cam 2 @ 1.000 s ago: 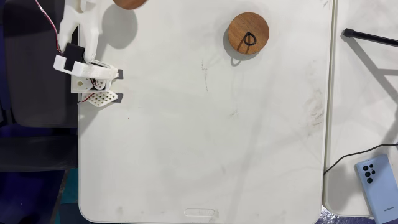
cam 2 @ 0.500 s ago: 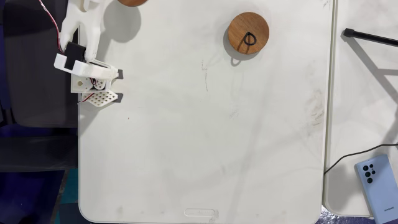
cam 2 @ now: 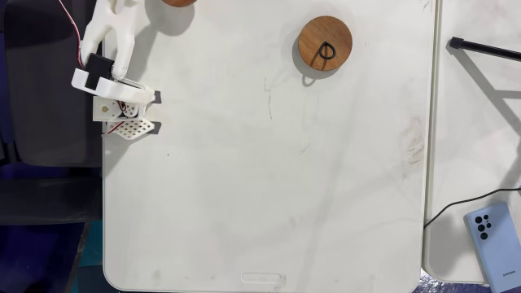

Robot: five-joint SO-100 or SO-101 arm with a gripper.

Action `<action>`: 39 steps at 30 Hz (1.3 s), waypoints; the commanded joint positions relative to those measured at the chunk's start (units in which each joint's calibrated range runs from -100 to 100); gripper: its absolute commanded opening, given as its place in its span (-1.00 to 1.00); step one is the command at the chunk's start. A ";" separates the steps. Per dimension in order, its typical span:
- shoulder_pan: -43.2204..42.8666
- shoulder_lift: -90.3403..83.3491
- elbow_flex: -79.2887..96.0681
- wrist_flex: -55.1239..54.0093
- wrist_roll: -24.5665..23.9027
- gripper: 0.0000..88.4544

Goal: Pick the lid with the red cross and place it on the side.

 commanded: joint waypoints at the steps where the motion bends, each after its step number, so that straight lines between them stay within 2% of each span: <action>1: 0.41 -0.25 1.25 -2.43 -0.02 -1.00; 12: 0.41 4.78 5.88 -10.04 -0.02 -1.00; 21: 0.41 7.34 6.24 -10.39 -0.02 -1.00; 28: 0.48 13.99 6.24 -15.09 -0.02 -1.00; 39: 0.33 13.30 6.24 -15.35 -0.75 -0.98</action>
